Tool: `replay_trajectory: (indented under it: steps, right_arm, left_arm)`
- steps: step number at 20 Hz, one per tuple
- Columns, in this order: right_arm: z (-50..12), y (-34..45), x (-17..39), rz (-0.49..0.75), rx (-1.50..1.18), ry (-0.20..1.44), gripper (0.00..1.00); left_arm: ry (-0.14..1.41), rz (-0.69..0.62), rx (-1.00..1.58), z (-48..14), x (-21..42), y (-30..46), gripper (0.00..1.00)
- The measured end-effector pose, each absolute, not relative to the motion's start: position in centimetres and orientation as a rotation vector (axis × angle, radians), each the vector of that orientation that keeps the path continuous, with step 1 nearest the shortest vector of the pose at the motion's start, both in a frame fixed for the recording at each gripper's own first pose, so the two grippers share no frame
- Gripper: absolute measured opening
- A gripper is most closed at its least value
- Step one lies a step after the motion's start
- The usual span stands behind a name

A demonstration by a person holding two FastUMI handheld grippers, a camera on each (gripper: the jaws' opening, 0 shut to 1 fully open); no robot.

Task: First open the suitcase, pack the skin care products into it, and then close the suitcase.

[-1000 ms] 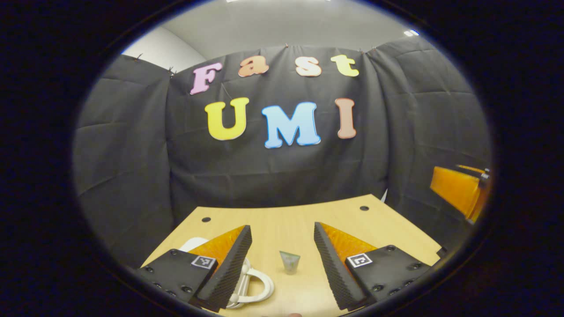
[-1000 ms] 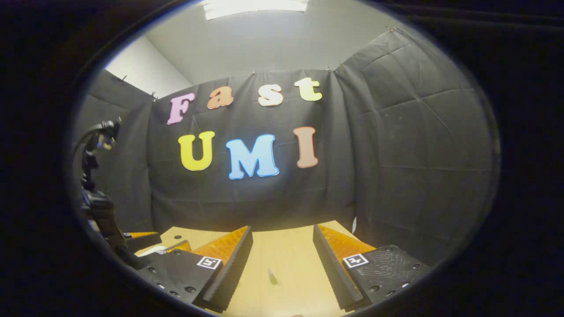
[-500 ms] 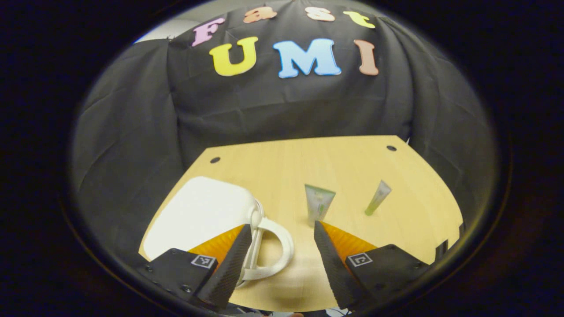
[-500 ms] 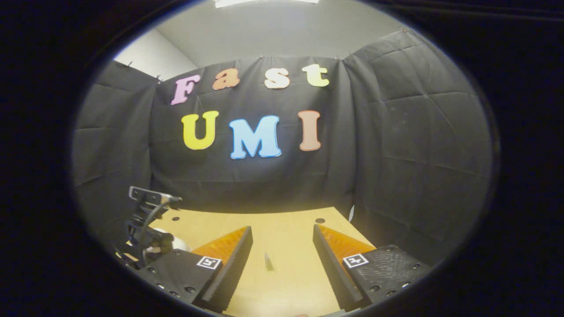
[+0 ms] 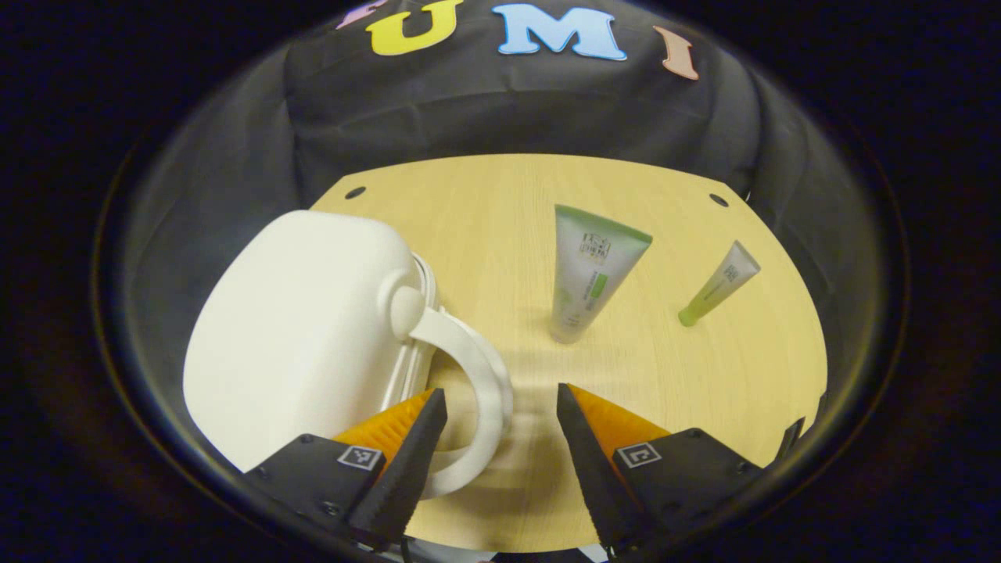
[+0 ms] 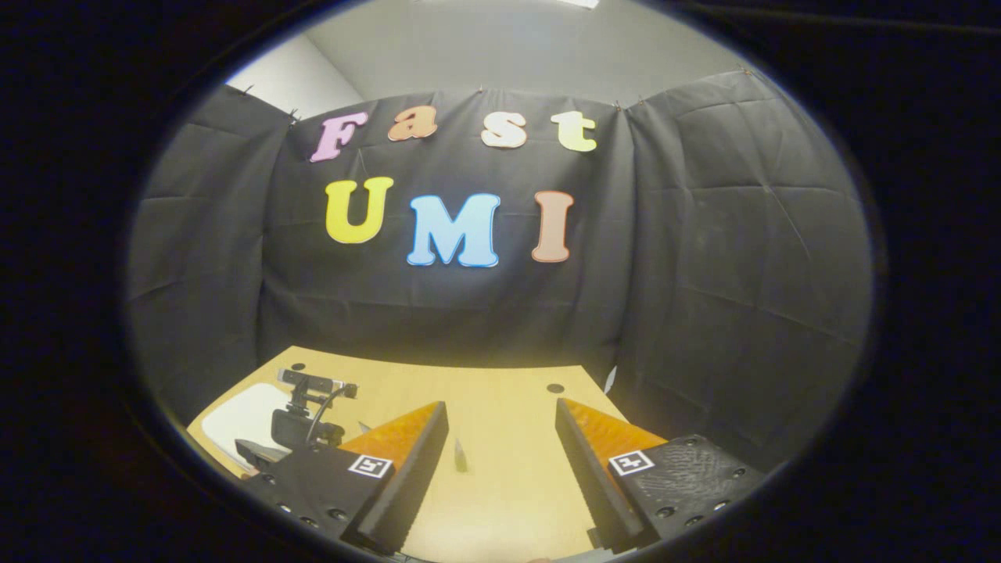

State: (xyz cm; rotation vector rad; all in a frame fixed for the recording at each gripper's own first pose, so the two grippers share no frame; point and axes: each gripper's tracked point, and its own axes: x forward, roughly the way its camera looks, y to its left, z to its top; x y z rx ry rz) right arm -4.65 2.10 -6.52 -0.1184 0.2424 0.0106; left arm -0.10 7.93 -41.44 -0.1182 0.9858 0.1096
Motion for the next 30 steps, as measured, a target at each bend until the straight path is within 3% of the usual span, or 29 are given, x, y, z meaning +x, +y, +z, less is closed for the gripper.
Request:
replay_trajectory:
  steps: [1, 2, 4, 5, 8, 9, 15, 22, 24, 30]
  right_arm:
    - [-6.6, 2.0, -4.5, 0.007, -0.119, 0.244, 0.84]
    - [-6.5, 2.0, -4.4, 0.004, -0.122, 0.244, 0.85]
    - [-6.7, 2.2, -4.2, 0.002, -0.129, 0.247, 0.85]
    - [-6.8, 2.4, -4.1, 0.006, -0.131, 0.249, 0.85]
    - [-6.9, 3.0, -3.8, 0.021, -0.141, 0.251, 0.84]
    - [-7.0, 3.3, -3.6, 0.028, -0.144, 0.250, 0.84]
    - [-6.9, 4.4, -2.9, 0.061, -0.149, 0.244, 0.84]
    - [-7.2, 5.1, -2.9, 0.088, -0.126, 0.249, 0.84]
    - [-7.1, 5.4, -2.9, 0.096, -0.118, 0.240, 0.84]
    - [-7.3, 5.3, -2.9, 0.093, -0.070, 0.234, 0.84]
  left_arm:
    - [1.006, 0.123, -0.121, -42.1, 0.0, 8.1, 0.73]
    - [1.015, 0.145, -0.114, -42.7, 0.2, 8.8, 0.69]
    - [1.022, 0.154, -0.165, -42.7, 0.4, 9.2, 0.34]
    - [1.018, 0.151, -0.193, -43.0, 0.6, 9.3, 0.27]
    - [0.980, 0.122, -0.185, -42.4, 1.1, 9.3, 0.25]
    - [0.958, 0.108, -0.170, -42.0, 1.4, 9.1, 0.19]
    - [0.878, 0.091, -0.250, -39.1, 2.0, 9.3, 0.18]
    - [0.746, 0.048, -0.261, -30.5, 2.3, 12.5, 0.14]
    - [0.718, 0.049, -0.275, -27.5, 2.3, 14.1, 0.18]
    - [0.623, 0.077, -0.273, -18.7, 1.5, 23.1, 0.18]
